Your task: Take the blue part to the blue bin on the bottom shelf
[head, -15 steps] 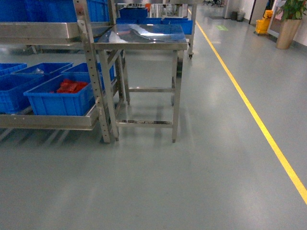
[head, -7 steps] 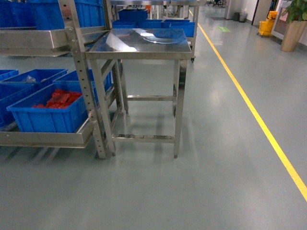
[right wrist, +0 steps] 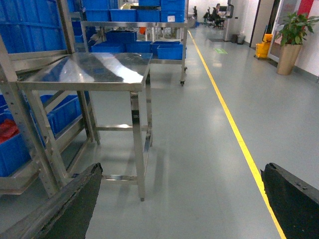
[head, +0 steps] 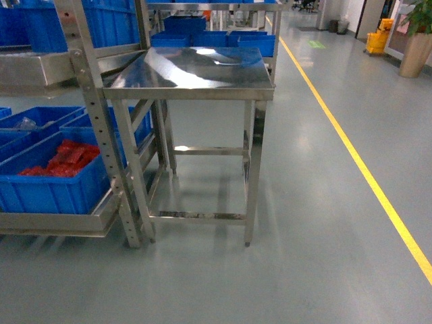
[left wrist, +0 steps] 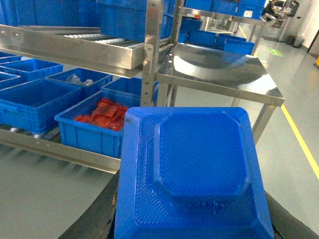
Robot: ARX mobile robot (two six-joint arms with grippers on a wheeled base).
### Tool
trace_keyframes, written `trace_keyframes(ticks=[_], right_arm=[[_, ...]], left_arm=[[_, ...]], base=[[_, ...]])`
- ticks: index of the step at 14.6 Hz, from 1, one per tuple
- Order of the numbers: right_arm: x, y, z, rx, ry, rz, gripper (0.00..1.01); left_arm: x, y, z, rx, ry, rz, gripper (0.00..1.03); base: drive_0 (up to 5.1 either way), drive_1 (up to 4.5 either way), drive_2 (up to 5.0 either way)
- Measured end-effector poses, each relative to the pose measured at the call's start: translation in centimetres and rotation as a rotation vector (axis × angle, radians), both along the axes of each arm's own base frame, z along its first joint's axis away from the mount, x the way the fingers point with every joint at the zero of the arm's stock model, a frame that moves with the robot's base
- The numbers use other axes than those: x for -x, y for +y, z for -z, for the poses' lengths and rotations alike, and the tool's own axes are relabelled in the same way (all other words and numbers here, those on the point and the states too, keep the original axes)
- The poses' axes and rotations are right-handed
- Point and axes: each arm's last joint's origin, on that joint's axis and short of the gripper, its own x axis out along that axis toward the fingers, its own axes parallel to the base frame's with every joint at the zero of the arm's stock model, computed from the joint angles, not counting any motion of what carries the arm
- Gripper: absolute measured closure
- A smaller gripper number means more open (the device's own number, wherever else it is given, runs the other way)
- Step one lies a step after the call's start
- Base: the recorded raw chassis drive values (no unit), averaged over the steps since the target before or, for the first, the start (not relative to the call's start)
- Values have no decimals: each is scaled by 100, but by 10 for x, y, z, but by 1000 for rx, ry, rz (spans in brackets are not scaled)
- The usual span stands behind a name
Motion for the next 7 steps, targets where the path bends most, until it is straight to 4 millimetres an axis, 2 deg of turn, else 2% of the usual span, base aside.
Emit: trace_keyframes(ticks=[7], right_arm=[[0, 0, 0, 0, -1, 0, 3]], left_arm=[[0, 0, 0, -2, 4, 1, 60]], base=[[2, 408, -404]])
